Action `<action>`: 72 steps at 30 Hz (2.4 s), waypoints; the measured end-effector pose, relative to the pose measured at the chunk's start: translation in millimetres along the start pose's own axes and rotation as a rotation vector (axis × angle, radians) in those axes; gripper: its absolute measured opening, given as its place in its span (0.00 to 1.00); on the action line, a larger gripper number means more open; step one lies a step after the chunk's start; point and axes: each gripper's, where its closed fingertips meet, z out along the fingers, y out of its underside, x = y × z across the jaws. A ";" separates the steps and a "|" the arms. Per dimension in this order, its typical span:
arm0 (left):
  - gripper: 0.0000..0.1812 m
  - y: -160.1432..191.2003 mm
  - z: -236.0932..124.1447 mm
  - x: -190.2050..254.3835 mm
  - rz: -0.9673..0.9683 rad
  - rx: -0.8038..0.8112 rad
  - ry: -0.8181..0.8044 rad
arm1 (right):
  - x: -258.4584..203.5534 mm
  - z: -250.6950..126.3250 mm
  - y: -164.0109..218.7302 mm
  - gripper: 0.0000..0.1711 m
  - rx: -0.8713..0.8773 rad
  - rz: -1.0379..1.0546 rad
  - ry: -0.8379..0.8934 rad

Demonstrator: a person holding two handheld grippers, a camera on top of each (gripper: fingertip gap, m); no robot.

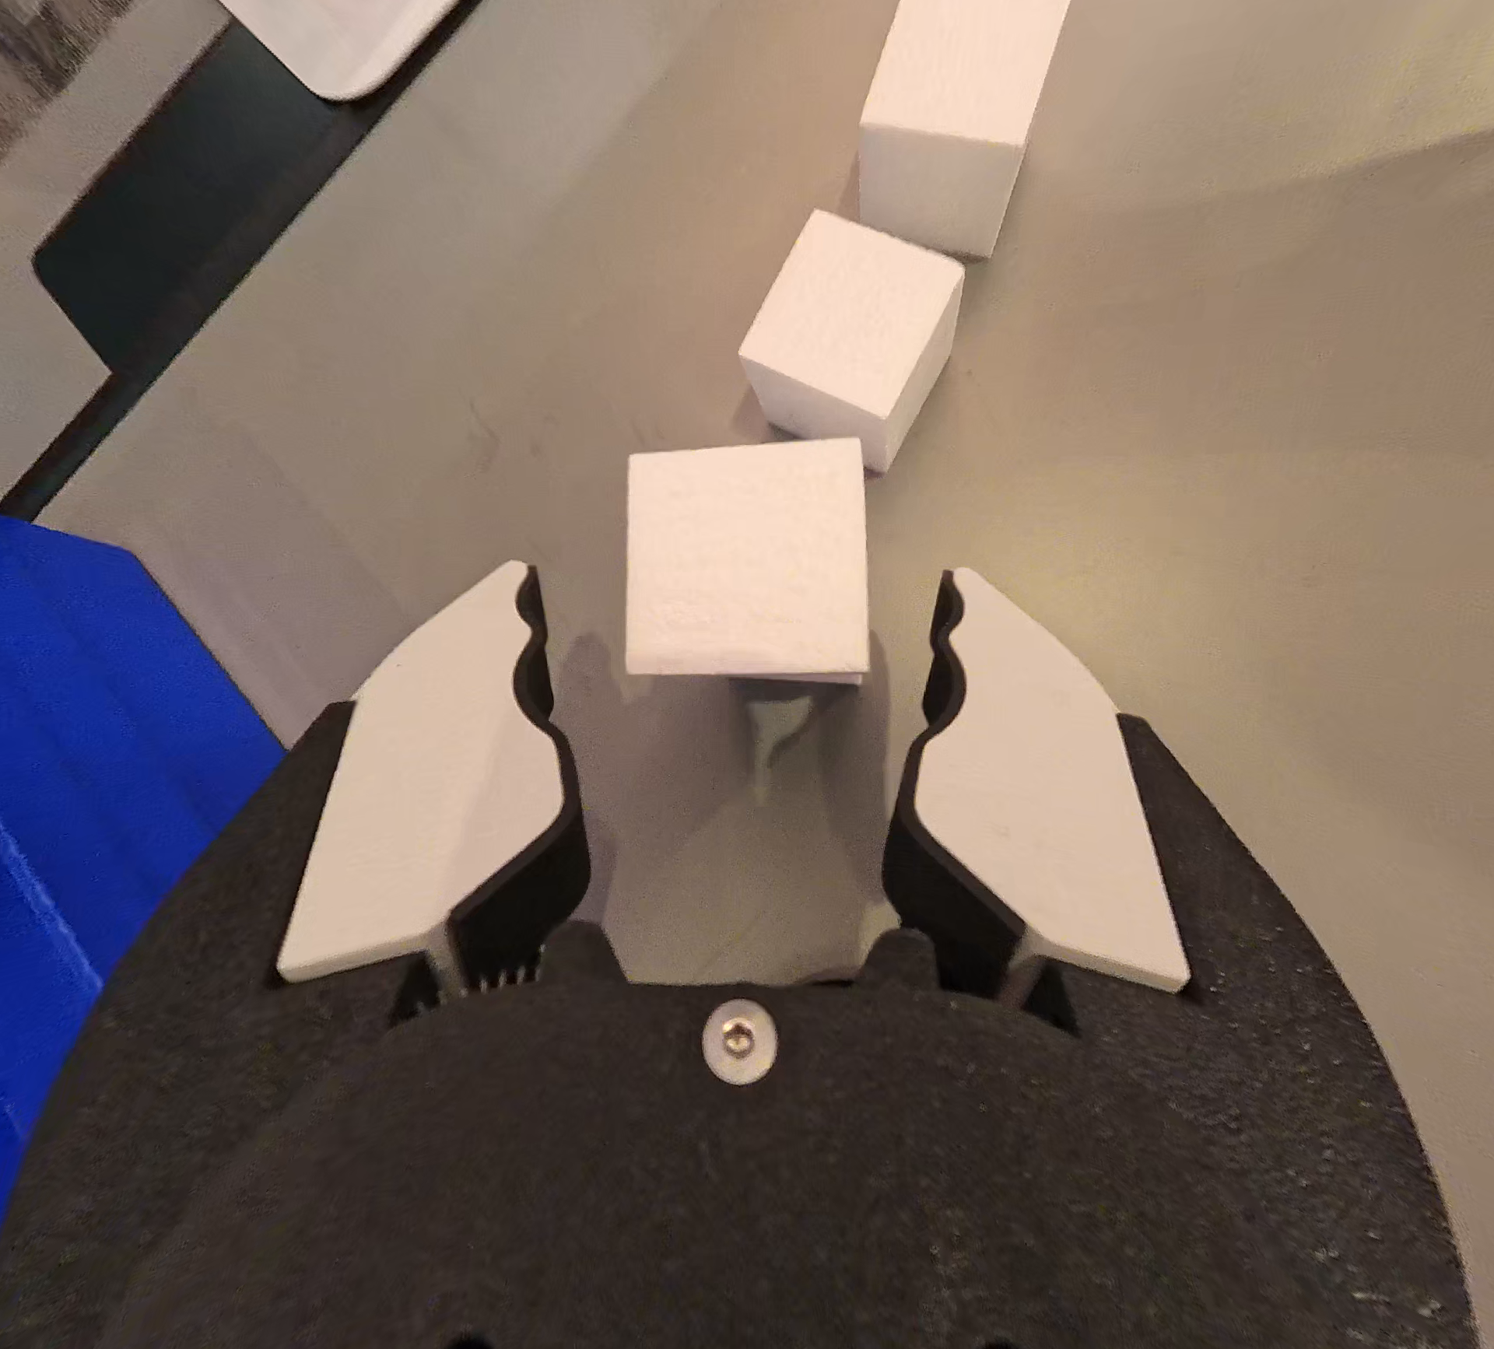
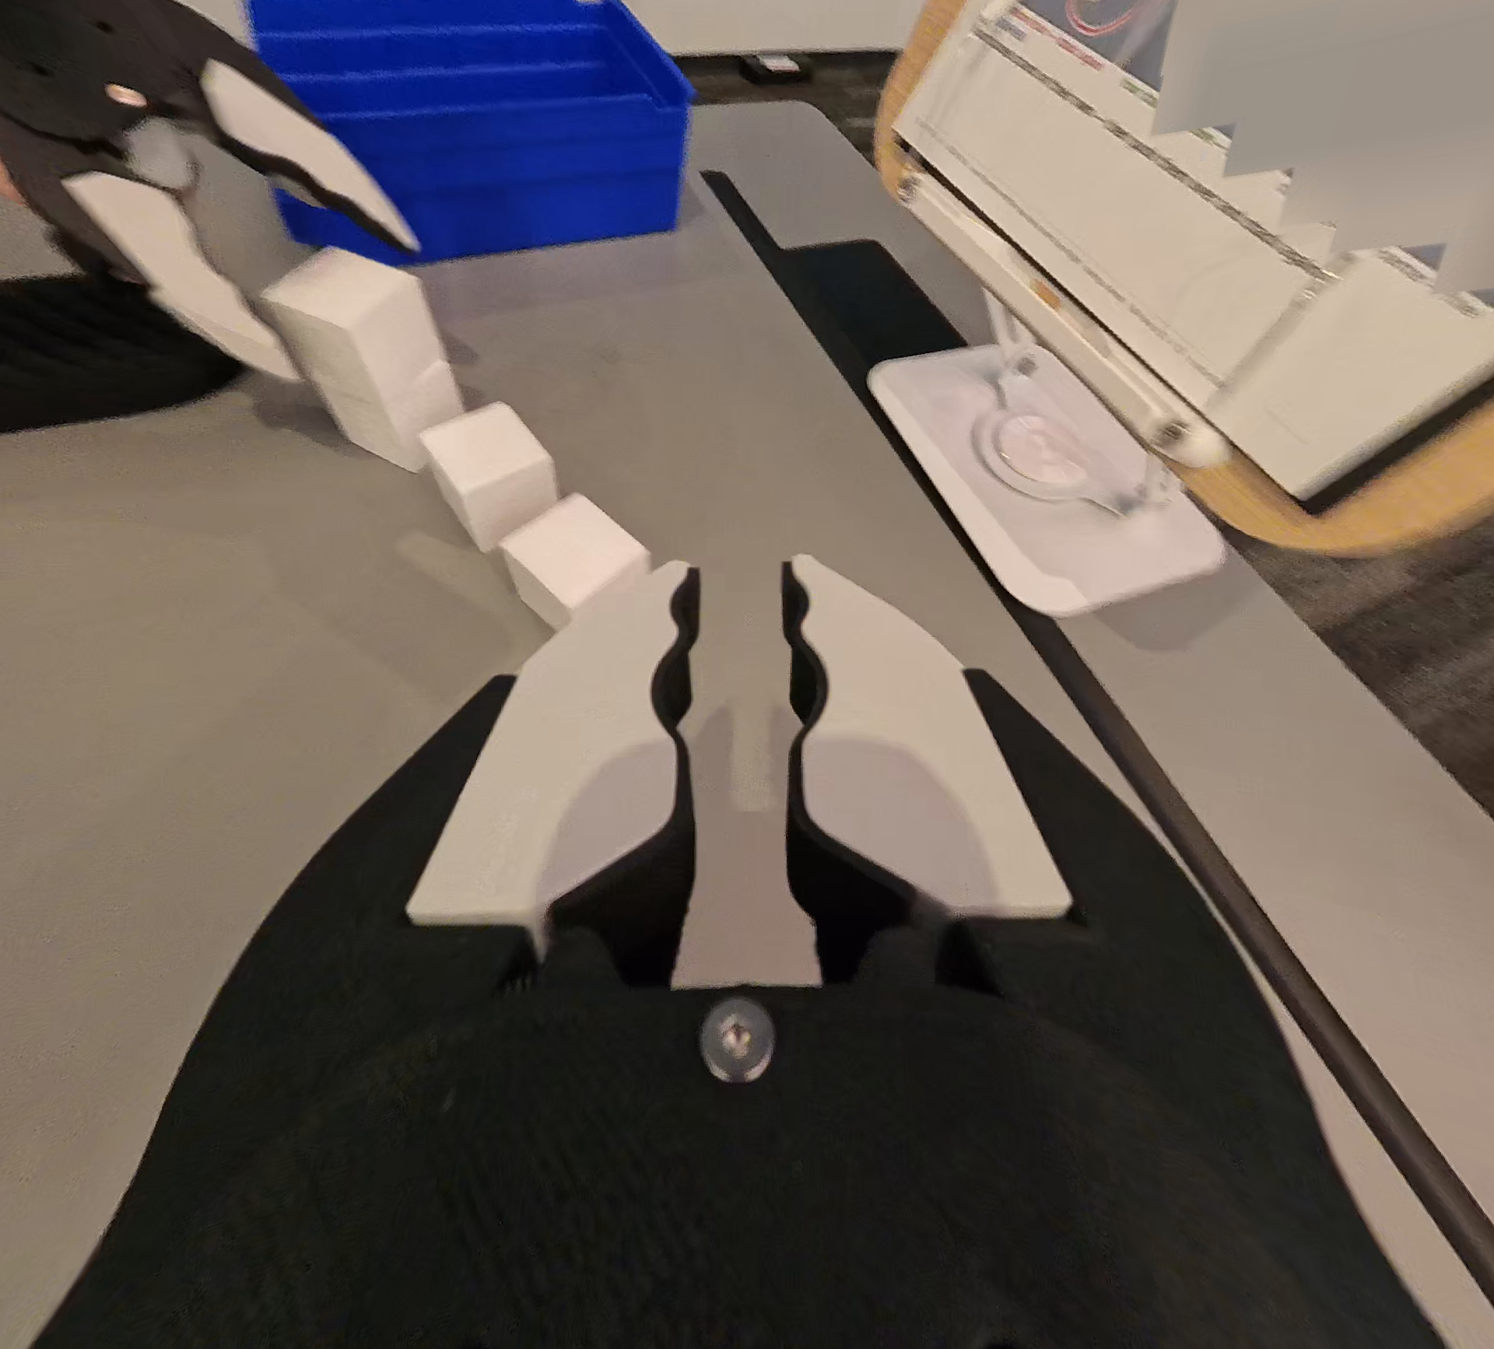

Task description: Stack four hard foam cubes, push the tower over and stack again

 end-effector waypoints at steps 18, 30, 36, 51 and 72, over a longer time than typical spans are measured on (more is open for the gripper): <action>0.51 14.9 -47.2 -26.3 -0.144 0.368 0.013 | -68.5 137.6 83.8 0.46 -0.120 -0.240 -0.378; 0.50 21.3 -33.6 -19.6 -0.122 0.447 0.067 | -63.6 134.0 71.3 0.35 -0.097 -0.153 -0.397; 0.50 24.9 -32.0 -11.0 -0.096 0.457 0.075 | -109.5 119.2 -41.6 0.35 0.133 -0.127 -0.437; 0.50 39.1 -17.7 -8.3 -0.116 0.407 0.110 | -180.0 201.4 -64.5 0.35 -0.059 -0.355 -0.719; 0.50 40.6 -17.6 -3.7 -0.115 0.404 0.128 | -134.0 179.3 -18.6 0.49 -0.003 -0.246 -0.616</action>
